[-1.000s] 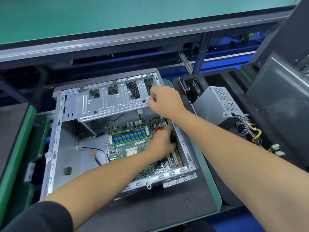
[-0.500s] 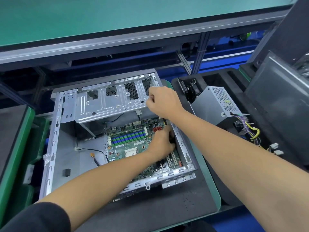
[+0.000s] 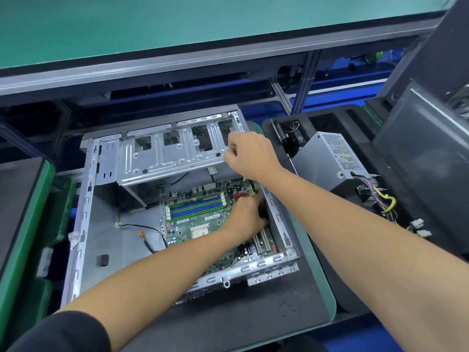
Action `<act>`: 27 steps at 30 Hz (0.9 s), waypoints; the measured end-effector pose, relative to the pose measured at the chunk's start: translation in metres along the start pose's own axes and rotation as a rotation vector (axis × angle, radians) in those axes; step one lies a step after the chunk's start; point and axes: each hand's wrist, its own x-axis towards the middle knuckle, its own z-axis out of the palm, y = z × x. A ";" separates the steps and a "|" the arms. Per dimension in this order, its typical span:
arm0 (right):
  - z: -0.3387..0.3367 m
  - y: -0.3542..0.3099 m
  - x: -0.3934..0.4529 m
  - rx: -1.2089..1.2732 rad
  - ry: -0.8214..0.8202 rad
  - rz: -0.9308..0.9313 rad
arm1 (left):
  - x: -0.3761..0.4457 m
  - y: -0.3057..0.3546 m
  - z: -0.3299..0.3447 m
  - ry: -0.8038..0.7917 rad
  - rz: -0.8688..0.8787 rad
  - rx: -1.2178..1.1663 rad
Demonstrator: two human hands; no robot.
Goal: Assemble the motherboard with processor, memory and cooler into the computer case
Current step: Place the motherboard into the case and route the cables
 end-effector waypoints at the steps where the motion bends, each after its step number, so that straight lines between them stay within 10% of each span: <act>1: 0.000 0.000 0.000 0.000 0.000 0.001 | 0.001 0.000 -0.001 0.000 -0.012 0.017; 27: -0.003 -0.002 0.000 0.007 -0.008 0.016 | 0.002 0.000 -0.004 -0.047 0.100 0.221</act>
